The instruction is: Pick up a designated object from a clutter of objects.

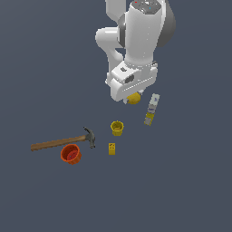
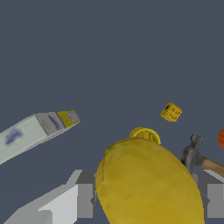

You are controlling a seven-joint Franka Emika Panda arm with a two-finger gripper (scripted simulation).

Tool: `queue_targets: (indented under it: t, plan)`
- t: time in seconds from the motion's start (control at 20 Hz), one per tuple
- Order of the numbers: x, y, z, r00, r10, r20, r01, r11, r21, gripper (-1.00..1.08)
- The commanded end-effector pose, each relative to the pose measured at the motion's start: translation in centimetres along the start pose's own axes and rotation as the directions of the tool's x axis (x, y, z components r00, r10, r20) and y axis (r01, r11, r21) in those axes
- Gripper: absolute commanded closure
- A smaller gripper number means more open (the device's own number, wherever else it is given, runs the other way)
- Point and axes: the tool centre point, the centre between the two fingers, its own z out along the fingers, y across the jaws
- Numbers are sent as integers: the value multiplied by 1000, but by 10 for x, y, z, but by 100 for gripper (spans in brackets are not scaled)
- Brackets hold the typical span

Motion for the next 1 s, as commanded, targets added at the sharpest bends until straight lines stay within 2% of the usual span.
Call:
queue_targets:
  t: [0.0, 0.5, 0.95]
  plan:
    - [-10, 13, -25, 1000, -1, 0, 1, 1000, 1, 108]
    - [-42, 62, -106, 1000, 1, 1, -1, 1000, -2, 108]
    - [-54, 83, -140, 1000, 2, 2, -2, 1000, -4, 108]
